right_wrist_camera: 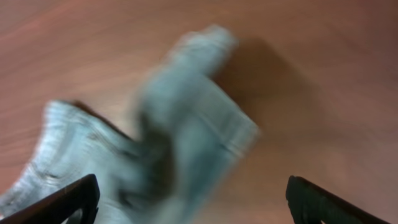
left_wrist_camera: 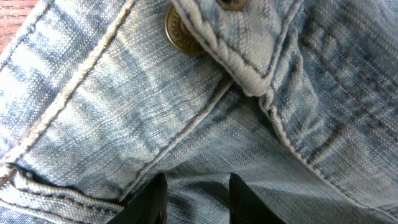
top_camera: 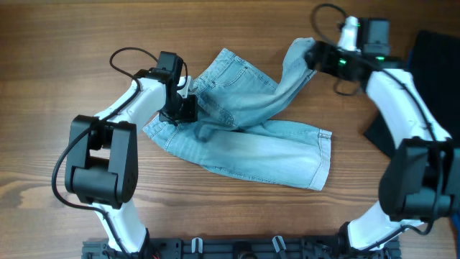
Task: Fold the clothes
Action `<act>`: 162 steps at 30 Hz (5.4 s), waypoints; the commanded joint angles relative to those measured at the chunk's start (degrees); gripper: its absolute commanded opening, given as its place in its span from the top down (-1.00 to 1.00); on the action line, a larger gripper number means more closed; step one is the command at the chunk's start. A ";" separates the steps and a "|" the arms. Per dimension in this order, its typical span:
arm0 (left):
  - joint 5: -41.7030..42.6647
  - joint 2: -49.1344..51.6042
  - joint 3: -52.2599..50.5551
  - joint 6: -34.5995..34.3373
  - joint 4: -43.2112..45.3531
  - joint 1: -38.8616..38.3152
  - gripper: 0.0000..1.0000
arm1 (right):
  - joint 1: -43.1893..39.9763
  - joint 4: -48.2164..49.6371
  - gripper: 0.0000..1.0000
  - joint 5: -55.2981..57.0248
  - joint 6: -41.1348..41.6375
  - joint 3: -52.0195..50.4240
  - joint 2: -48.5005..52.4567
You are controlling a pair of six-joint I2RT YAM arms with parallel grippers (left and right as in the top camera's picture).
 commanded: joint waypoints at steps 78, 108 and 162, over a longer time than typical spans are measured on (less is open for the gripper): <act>0.55 0.20 9.44 0.85 6.47 3.89 -0.36 | -0.15 -26.86 -0.52 8.92 -0.68 -4.04 -11.39; -4.57 10.71 9.03 -13.05 -13.49 29.62 0.92 | 5.70 -16.79 -0.47 -4.24 -3.30 -6.27 2.56; -3.50 4.98 16.15 -3.98 -20.79 27.74 0.63 | 9.16 -28.65 -0.36 17.66 -3.50 2.36 -1.53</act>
